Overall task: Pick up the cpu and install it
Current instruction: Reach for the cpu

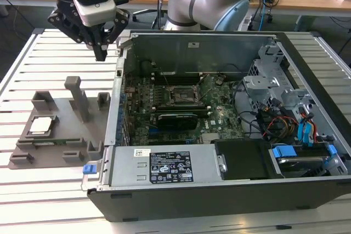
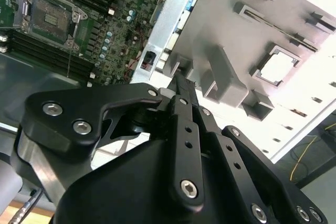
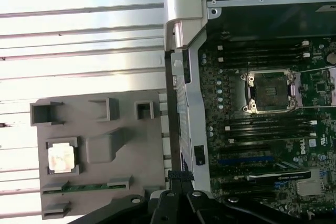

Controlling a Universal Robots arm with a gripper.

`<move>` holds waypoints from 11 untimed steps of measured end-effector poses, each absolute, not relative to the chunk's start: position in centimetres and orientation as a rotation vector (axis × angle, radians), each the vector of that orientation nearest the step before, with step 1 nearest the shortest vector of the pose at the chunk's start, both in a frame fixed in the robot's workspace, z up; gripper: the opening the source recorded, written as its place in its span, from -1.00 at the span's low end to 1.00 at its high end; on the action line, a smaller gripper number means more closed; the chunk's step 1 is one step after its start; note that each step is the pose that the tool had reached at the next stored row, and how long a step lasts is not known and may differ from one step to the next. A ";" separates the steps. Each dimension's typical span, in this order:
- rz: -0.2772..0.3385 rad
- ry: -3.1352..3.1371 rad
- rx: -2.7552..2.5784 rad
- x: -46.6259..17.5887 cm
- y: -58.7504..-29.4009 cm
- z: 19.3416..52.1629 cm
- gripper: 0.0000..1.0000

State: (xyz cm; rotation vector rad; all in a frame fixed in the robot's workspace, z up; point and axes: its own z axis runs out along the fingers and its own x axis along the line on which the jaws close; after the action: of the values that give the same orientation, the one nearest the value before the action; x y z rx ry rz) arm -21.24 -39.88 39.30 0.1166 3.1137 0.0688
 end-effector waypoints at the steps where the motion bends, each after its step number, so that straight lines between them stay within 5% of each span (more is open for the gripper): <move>1: 0.069 3.114 0.117 -21.3 -39.9 39.3 -0.79; 11: 0.069 3.114 0.117 -22.7 -39.9 39.3 -0.79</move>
State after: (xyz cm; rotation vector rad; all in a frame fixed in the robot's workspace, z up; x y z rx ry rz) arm -22.66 -39.89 39.29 0.1166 3.1138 0.0688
